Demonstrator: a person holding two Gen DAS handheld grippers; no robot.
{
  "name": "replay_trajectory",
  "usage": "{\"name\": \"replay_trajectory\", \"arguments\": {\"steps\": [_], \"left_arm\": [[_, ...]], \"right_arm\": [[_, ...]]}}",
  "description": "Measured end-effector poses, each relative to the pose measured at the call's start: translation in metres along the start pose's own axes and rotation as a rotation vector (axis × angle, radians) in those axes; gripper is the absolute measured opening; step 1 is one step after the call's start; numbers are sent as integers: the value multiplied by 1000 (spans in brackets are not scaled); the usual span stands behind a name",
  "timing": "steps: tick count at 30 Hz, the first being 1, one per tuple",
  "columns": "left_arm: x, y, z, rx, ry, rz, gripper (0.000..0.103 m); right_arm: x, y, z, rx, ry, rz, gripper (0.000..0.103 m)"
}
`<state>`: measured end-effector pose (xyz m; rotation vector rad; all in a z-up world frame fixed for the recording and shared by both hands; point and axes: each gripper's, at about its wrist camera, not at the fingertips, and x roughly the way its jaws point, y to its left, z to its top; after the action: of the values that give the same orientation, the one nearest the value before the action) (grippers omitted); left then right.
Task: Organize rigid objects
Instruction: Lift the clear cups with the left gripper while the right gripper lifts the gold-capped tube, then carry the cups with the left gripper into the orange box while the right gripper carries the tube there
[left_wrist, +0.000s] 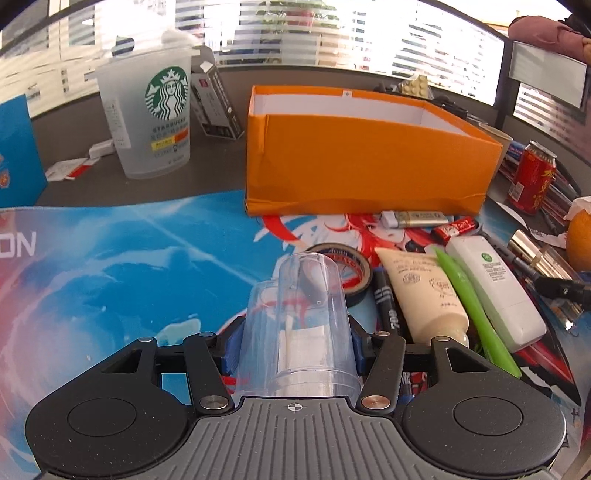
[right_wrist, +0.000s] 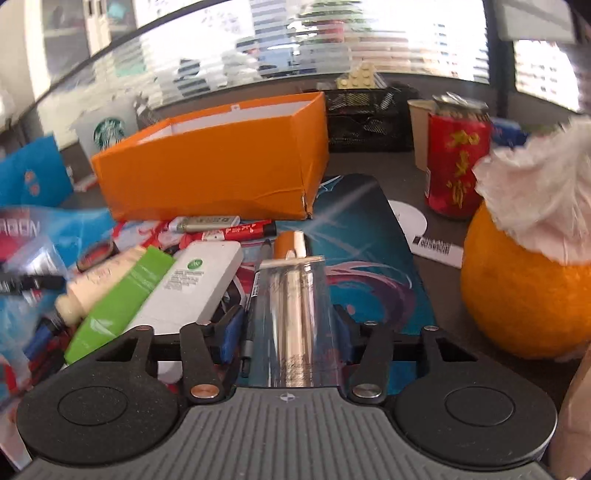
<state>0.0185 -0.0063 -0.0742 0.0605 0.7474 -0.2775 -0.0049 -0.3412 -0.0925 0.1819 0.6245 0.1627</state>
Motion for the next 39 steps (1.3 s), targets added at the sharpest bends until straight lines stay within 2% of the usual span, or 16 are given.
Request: {"name": "replay_trajectory", "arguments": {"steps": [2,6,8,9,11,14,15,16,20,23,27,34,39], "left_arm": [[0,1,-1,-2,1,5,53],[-2,4,0,-9,-6,11,53],[-1,4,0,-10,-4,12,53],[-1,5,0,-10,-3,11,53],[0,4,0,-7,-1,12,53],[0,2,-1,1,1,7,53],[0,1,-1,3,0,6,53],[-1,1,-1,5,-1,6,53],[-4,3,1,1,-8,6,53],[-5,8,8,-22,-2,-19,52],[-17,7,22,-19,-41,-37,52],[-34,-2,62,11,-113,-70,52],[-25,-8,109,12,-118,-105,53]], "right_arm": [[-1,-8,1,66,1,36,55],[-3,-20,2,172,-4,78,53],[-4,-28,1,231,-8,93,45],[-5,-28,1,224,-10,86,45],[-5,-18,1,155,-15,52,41],[-2,19,-3,-141,-21,-116,35],[0,28,-6,-207,-23,-151,35],[1,31,-7,-222,-31,-157,35],[0,18,-2,-128,-35,-99,35],[-5,-2,9,29,-16,-10,35],[-7,-10,20,128,-10,66,35],[-20,9,48,129,-60,160,35],[-17,24,85,94,-110,204,35]]}}
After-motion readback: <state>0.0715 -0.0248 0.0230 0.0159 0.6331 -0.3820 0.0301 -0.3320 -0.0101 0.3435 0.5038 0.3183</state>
